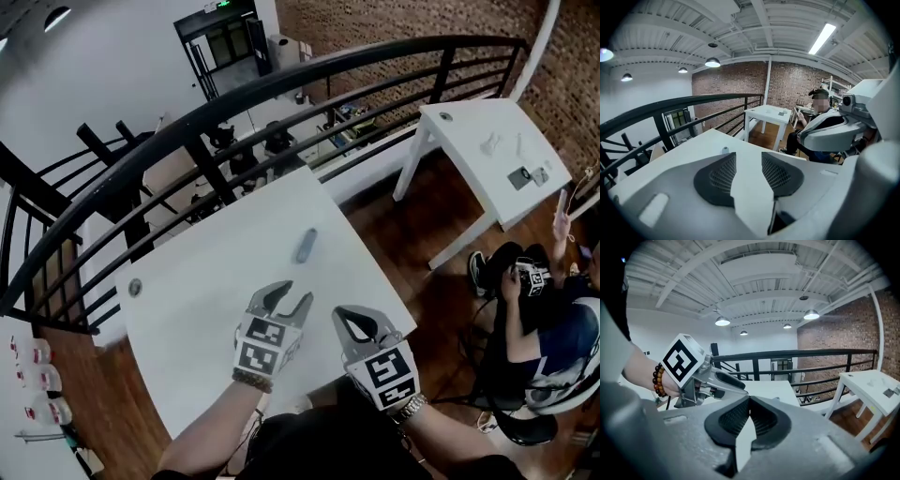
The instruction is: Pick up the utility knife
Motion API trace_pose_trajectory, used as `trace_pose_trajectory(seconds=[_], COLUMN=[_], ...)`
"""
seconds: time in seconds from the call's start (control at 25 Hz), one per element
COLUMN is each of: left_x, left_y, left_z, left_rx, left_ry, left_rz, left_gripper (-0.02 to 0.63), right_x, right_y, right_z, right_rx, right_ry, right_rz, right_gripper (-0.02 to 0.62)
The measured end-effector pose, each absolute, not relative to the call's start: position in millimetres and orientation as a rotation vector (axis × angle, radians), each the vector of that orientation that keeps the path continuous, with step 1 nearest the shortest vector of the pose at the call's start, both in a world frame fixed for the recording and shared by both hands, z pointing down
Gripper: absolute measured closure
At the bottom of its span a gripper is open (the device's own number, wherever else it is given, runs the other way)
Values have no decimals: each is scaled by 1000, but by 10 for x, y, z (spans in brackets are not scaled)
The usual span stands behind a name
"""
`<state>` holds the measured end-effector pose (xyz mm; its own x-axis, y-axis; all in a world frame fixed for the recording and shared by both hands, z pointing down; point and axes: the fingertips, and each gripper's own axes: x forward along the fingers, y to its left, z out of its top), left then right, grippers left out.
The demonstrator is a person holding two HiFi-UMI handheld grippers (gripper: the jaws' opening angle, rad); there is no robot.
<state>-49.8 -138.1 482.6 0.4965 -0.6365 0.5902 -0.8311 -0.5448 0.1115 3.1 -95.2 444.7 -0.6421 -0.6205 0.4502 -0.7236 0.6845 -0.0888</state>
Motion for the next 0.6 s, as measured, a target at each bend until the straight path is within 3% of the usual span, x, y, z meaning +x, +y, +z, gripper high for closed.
trace_pose_trajectory(seconds=[0.6], left_x=[-548], left_y=[-2637], left_z=[6016], left_rx=[2051], left_ry=[-1281], left_rz=[905], left_gripper=[380], right_x=[245], right_y=[-1983], right_z=[5105], right_rx=[824], right_ry=[-2489], right_rz=[520], right_gripper=[601])
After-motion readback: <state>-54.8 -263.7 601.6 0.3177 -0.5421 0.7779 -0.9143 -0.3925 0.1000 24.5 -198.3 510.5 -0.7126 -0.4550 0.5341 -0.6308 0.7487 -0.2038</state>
